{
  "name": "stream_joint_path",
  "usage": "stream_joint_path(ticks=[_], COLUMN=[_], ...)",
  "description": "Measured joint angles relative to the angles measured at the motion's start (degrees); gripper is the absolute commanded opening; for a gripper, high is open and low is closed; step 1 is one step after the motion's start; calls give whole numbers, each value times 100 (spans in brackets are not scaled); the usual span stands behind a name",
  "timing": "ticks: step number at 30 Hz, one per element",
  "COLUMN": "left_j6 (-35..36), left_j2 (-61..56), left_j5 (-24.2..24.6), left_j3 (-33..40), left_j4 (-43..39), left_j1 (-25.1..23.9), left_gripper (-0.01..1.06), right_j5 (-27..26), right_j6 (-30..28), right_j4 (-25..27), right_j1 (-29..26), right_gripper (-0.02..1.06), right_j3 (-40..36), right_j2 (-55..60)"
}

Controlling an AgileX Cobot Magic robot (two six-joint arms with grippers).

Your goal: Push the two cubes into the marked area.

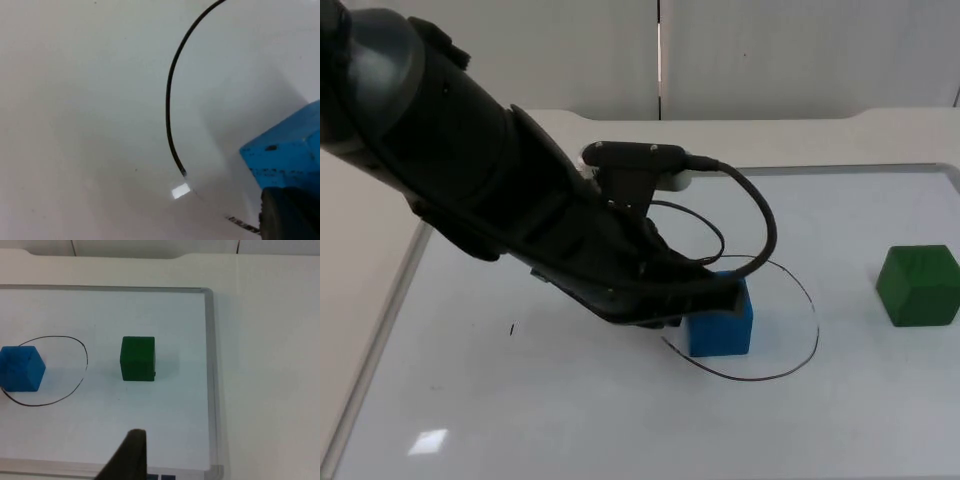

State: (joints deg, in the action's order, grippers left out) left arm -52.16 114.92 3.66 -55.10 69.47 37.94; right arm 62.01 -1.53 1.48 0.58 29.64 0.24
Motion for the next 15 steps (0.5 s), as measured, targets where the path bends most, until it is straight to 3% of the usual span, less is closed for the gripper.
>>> stream_joint_path(ticks=[6,15], left_j6=[-35,-35], left_j2=[-283,-1516], left_j5=[91,973], left_j3=[0,-23], left_j4=[-552,-1083], left_j1=[-97,-968], left_gripper=[0,0], right_j5=[0,0], right_j6=[0,0], right_j4=[0,0], right_j1=[0,0], right_gripper=[105,105], right_j3=[0,0], right_j2=[0,0])
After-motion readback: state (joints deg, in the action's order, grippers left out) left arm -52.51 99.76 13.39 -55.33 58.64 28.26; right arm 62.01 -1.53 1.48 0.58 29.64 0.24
